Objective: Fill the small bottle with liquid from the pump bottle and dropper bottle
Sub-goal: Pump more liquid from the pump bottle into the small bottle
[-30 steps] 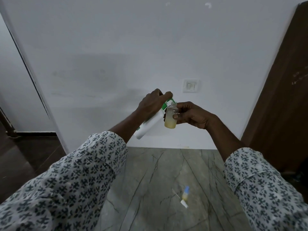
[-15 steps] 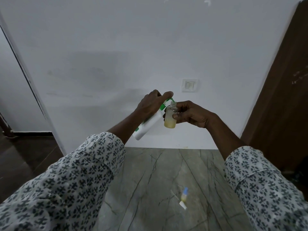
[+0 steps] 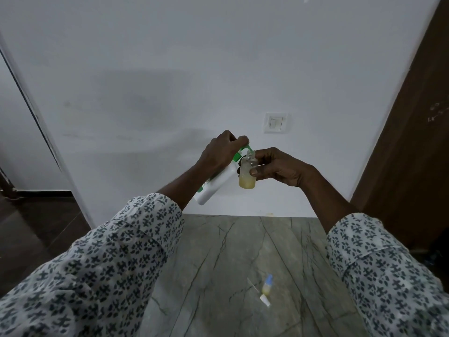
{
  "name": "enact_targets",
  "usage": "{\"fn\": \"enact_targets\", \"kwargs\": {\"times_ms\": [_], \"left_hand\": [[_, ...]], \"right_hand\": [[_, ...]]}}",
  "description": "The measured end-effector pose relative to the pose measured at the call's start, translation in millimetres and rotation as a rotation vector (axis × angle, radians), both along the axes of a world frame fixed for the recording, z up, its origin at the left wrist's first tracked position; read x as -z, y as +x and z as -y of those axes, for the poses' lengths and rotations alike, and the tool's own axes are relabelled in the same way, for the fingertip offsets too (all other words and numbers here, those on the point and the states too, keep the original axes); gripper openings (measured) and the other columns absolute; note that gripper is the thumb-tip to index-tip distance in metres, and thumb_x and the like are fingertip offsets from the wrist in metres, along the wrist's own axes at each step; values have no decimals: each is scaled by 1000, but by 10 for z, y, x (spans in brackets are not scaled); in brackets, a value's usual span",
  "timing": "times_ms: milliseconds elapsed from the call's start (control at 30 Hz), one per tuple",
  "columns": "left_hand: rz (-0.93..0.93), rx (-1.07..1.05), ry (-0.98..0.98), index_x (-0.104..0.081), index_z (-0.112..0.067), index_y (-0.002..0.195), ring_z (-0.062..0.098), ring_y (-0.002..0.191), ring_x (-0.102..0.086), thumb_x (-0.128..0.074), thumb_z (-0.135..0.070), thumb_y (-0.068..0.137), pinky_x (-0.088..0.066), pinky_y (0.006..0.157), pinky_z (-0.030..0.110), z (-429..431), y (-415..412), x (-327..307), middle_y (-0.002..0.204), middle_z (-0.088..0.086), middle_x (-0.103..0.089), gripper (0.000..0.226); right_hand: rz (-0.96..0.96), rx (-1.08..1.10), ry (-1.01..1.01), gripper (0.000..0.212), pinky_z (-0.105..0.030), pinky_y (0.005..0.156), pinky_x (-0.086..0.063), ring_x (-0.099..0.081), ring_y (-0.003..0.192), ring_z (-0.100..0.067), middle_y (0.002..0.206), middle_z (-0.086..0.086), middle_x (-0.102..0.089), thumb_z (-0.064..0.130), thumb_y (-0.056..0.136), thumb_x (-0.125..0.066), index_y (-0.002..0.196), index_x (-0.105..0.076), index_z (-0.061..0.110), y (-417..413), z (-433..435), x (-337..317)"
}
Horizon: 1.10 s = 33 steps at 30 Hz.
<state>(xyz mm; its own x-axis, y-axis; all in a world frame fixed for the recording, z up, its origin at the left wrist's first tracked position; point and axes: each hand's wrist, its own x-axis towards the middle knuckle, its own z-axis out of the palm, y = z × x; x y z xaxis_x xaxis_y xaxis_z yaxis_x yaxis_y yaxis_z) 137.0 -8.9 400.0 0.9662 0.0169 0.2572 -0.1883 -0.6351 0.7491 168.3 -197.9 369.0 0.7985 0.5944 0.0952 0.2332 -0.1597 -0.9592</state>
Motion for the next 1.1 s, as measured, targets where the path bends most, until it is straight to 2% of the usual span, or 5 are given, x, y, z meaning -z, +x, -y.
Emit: {"fn": "enact_targets", "kwargs": {"times_ms": [367,500,667,833,1100], "left_hand": [[-27,14,100,-57,-14,108,25,92,-61,-42,-72,74,-50,88,45,-39,35,-38,100,4,-63,70],[-34,21,141,-58,-12,106,27,94,-62,-46,-70,81,-50,89,46,-77,59,-52,101,6,-64,65],[-46,34,125,-59,-13,100,25,92,-61,-43,-71,70,-49,85,43,-99,47,-73,96,5,-64,67],[-7,19,98,-56,-14,92,22,84,-56,-45,-62,69,-43,72,37,-100,90,-28,85,0,-60,54],[-29,36,111,-57,-16,100,25,91,-59,-39,-71,71,-48,87,45,-117,72,-22,98,5,-62,65]], "right_hand": [[39,-2,-62,36,-62,105,-38,-56,119,-42,120,-22,-66,14,74,-76,110,-71,13,55,36,-52],[62,5,-133,53,-62,105,-38,-55,118,-44,119,-26,-64,25,65,-81,111,-68,3,67,54,-109],[65,5,-187,48,-59,106,-39,-58,117,-38,120,-21,-65,18,70,-79,114,-67,3,77,69,-148],[65,1,-187,55,-61,106,-38,-57,119,-40,120,-21,-66,29,62,-83,112,-70,9,68,32,-127],[60,10,-158,55,-63,105,-37,-55,119,-42,120,-22,-65,28,62,-83,111,-69,8,66,13,-124]]}}
